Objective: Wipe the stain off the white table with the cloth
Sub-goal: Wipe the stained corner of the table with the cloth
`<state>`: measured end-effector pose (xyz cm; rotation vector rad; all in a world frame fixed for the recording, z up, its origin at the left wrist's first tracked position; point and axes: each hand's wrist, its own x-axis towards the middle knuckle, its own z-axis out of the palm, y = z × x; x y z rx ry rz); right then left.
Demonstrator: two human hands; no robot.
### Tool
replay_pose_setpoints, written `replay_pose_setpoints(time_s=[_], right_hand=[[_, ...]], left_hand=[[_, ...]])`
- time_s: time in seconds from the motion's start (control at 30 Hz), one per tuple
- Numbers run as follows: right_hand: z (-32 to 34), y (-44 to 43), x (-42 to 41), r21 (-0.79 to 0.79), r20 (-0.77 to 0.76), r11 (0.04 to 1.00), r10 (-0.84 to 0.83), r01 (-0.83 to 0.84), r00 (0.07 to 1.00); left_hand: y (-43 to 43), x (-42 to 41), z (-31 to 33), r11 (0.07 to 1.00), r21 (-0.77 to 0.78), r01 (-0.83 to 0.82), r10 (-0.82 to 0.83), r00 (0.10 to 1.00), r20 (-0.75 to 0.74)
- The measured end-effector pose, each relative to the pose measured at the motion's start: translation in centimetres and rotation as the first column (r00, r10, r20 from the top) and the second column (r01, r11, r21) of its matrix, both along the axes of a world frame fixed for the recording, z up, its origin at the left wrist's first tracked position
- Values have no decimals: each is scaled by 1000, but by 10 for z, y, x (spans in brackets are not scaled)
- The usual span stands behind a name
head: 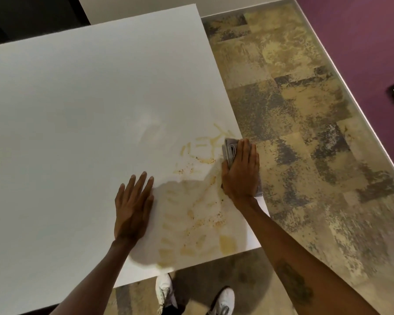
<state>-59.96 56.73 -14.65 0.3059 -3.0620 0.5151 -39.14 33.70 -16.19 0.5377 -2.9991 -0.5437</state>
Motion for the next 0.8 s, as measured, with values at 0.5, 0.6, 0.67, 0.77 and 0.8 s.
replay_pose_setpoints(time_s=[0.5,0.6,0.67,0.77,0.8], right_hand=[[9,-47,-104,-207,79,934,312,-291,947],[13,-42,-102,-242,40,898,388,-368,921],[15,-40,-96,-247,39,870,449,-427,893],[15,-35,-82,-251,90,839,517,-483,851],[16,-33,-76,-253,102,832,531,-495,841]], left_hand=[[-4,-2,-3,1000,-2,-4,4,1000,4],[-2,-1,-3,1000,-19,1,-1,1000,14],[-1,0,-3,1000,-19,-5,6,1000,17],[-1,-1,-2,1000,-15,-19,19,999,30],[-2,-1,-2,1000,-7,-23,24,999,35]])
